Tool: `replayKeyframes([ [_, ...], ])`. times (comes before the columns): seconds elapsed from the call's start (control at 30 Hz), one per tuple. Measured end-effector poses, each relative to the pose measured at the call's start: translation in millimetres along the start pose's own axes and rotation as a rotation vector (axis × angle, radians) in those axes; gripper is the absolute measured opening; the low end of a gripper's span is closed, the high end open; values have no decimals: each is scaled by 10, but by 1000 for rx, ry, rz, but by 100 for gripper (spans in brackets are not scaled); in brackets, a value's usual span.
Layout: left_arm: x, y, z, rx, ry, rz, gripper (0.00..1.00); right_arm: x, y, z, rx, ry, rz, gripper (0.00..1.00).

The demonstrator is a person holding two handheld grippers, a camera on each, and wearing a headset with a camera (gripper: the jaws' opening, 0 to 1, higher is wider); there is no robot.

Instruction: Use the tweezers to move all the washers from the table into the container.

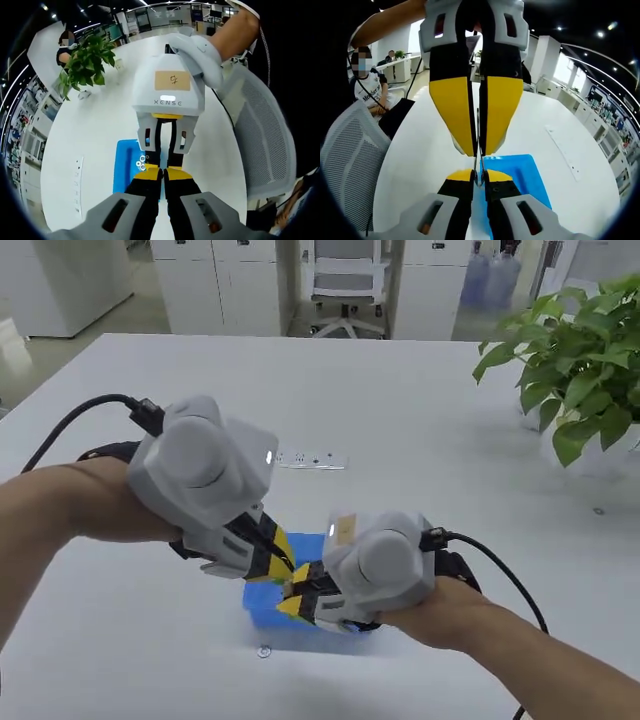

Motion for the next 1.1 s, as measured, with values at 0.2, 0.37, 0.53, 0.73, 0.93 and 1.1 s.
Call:
replayKeyframes([
  [0.2,83,7,90,5,14,-11,6,-7,-60,-112,-23,0,-1,10],
  [0.37,128,26,163,8,24,-17,6,-29,-91,-201,-39,-2,0,10],
  [0.53,164,69,234,19,33,-28,6,-73,-107,-294,-57,-3,0,10],
  [0.73,164,172,306,20,42,-33,6,-170,-80,-376,-68,-7,14,10],
  [0.93,147,256,358,10,42,-35,6,-252,-46,-430,-70,-6,17,10],
  [1.1,129,329,406,3,39,-38,6,-320,-11,-475,-69,2,21,10],
])
Point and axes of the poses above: the centre of the closed fingertips' face, and the gripper's own axes: y roughly forward along the fingers, z roughly to its left, x roughly out of its top, the point moved 1 cm from there along -y, roughly backward along the fingers, and after that the axes turned 4 degrees about z, right-handed, at the moved point
